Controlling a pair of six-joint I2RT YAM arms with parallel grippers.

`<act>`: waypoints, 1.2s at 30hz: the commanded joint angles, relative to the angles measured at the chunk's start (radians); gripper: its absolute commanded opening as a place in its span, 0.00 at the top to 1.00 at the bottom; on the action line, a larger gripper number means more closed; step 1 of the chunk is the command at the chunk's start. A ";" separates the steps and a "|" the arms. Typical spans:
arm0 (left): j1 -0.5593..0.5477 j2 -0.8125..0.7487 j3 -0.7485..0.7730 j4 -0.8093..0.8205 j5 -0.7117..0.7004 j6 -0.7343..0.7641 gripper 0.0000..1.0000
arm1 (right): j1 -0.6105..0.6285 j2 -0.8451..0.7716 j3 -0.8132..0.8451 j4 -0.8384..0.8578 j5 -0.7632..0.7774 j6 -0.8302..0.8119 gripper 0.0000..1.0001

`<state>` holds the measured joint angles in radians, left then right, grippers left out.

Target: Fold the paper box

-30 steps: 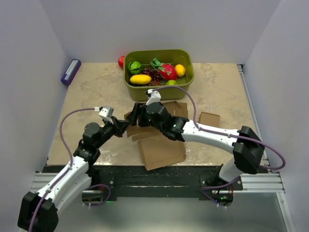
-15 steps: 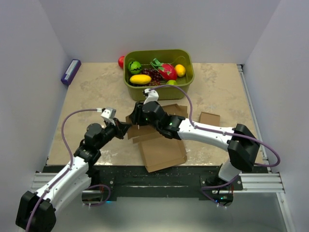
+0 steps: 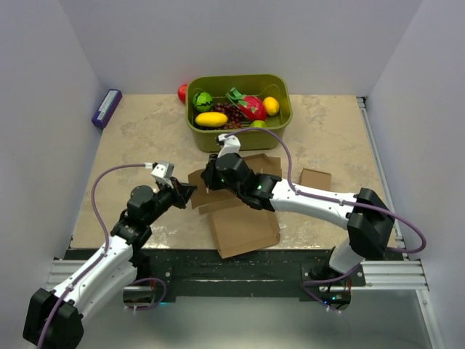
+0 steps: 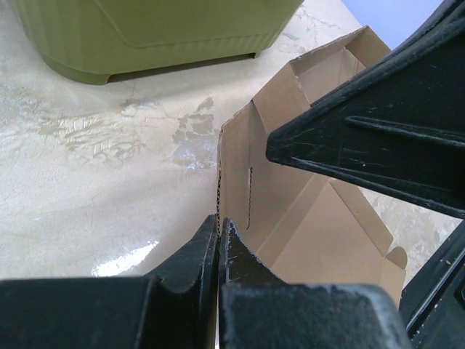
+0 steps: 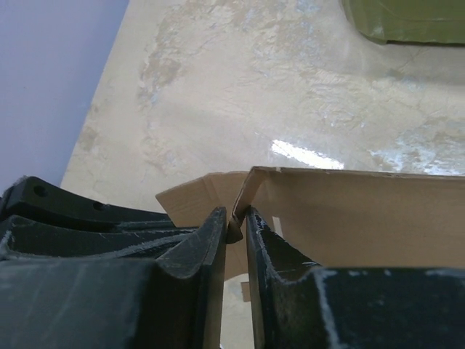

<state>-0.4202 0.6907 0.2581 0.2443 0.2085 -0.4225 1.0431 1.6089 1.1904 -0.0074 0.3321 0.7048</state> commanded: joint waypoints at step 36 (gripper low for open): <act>-0.094 0.026 0.108 -0.055 -0.044 0.042 1.00 | -0.060 -0.142 -0.071 -0.012 0.188 -0.467 0.45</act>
<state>-0.5011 0.7074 0.2810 0.2371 0.2207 -0.4000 0.9936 1.5497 1.1213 -0.0193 0.5144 0.2413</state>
